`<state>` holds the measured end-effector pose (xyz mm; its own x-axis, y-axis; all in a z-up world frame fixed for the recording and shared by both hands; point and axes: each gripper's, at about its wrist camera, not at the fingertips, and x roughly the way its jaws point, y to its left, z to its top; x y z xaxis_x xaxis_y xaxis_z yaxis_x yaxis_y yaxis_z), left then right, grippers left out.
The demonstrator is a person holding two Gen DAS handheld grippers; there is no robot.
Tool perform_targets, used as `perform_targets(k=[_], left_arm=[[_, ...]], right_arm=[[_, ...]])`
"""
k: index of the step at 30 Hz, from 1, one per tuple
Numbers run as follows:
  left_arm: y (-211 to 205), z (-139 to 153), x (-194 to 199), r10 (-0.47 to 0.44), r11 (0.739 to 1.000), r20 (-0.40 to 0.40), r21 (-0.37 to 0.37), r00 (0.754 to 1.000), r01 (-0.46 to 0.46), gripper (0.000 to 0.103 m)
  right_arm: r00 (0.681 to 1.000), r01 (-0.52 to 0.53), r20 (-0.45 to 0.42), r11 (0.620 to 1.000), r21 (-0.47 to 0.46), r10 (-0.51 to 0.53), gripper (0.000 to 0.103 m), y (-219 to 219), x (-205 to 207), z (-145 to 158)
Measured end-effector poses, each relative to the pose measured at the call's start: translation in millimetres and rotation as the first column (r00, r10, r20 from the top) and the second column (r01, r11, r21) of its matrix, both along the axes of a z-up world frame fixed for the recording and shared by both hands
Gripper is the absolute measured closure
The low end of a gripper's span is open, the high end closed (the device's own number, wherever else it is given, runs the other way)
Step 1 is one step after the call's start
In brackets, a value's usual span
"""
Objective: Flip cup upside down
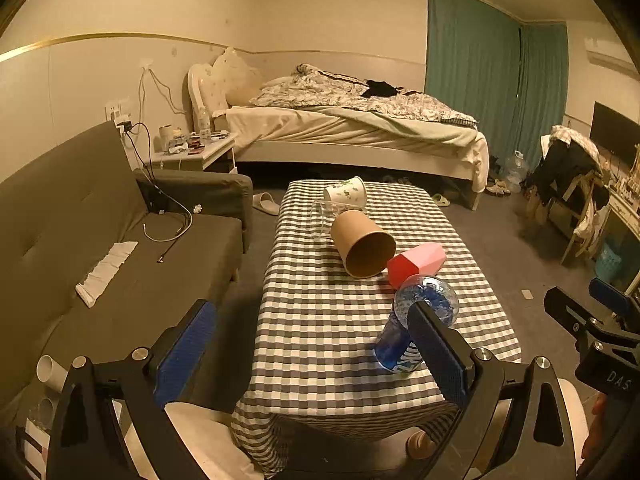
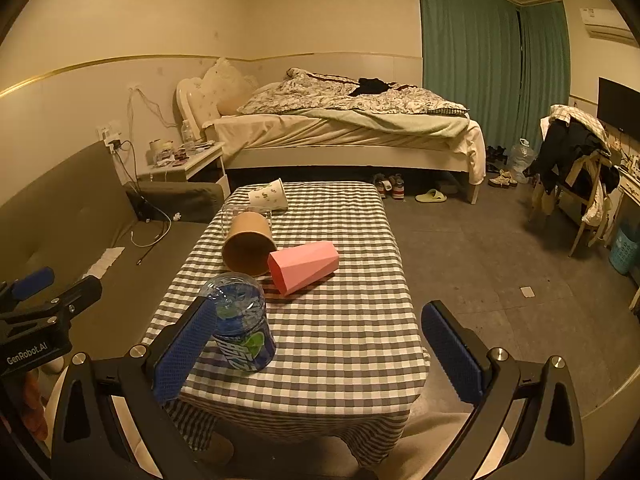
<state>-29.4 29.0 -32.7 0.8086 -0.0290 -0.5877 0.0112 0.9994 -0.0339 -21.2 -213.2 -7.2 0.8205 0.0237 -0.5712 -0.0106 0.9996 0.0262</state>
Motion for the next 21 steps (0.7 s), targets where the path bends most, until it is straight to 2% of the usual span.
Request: perform_targets(k=[21], left_arm=[[0.5, -1.4, 0.5, 0.007, 1.000, -0.004, 0.006, 1.000, -0.007, 0.003]], right_arm=[[1.000, -0.010, -0.009, 1.000, -0.005, 0.010, 0.000, 5.7, 0.7, -1.8]])
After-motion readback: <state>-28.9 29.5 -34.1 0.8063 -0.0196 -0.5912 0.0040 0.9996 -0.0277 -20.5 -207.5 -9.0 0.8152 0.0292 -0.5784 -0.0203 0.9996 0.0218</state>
